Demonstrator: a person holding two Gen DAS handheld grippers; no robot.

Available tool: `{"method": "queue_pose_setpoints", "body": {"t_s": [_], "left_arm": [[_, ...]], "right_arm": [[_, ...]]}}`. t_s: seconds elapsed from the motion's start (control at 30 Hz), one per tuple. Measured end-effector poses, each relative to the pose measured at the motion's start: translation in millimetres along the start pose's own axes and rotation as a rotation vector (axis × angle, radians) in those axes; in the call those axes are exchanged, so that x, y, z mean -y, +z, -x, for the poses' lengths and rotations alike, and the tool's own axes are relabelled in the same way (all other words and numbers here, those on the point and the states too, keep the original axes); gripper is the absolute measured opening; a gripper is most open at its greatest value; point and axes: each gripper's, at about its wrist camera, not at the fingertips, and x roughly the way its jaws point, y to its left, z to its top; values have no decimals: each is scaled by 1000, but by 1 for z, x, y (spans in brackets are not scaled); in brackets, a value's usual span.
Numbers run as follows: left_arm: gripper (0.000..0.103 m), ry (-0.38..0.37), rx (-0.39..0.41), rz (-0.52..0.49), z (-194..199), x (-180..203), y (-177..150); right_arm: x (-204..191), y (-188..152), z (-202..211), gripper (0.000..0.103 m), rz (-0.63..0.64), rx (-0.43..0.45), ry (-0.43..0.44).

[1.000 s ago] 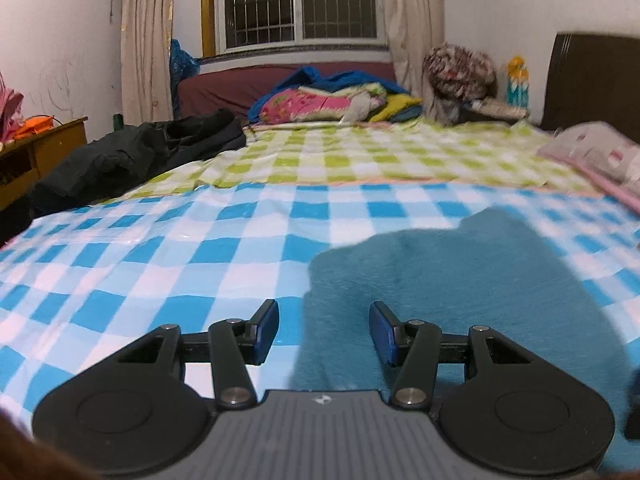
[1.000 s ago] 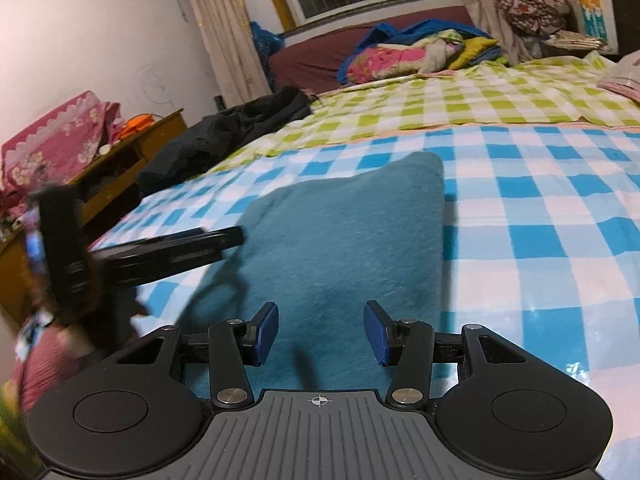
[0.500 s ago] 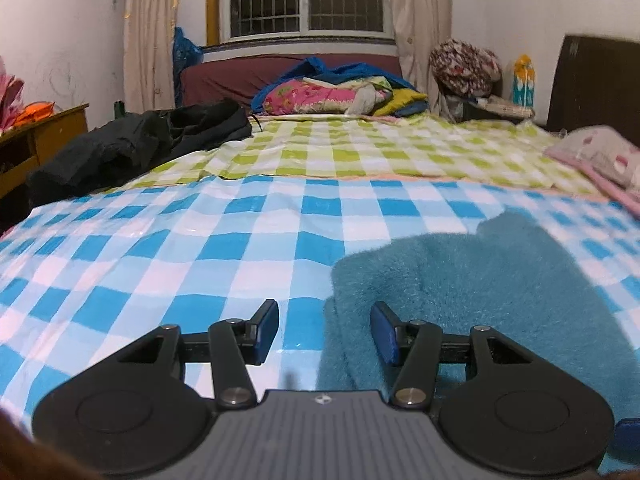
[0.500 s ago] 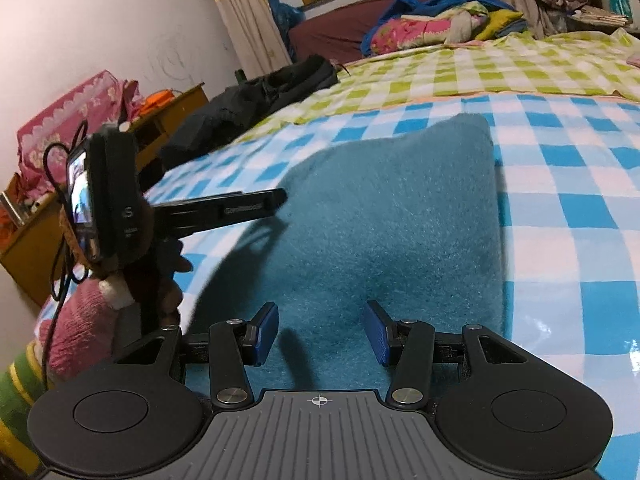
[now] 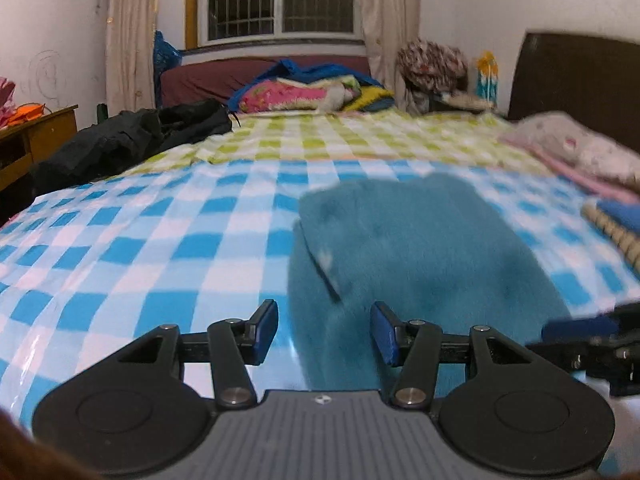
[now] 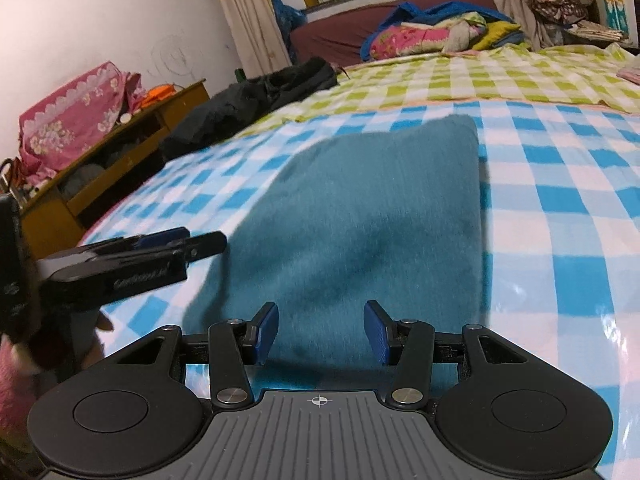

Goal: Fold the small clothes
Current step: 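Open both grippers and pull them back from the folded sweater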

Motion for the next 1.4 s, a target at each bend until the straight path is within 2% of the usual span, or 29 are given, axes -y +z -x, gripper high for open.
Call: {"method": "queue_pose_setpoints", "body": {"t_s": [0.07,0.17,0.53,1.03,1.4], "left_arm": [[57,37,-40,-35,-4,6,-7],[57,43,-70,4,-5,5,-11],[57,41,-78,43,14,11,-21],[59,35,-94,26,26,25,-26],[68,20,-131,22,31,42,-37]], "right_arm": [[-2,-4,0,47,11,-5,-17],[-3,-6,4,47,12,-7,-25],[0,-20,18,47,3,-1,-76],[5,-27,23,47,-12,-16,-100],[6,-40,27,52,-19,-31,-115]]}}
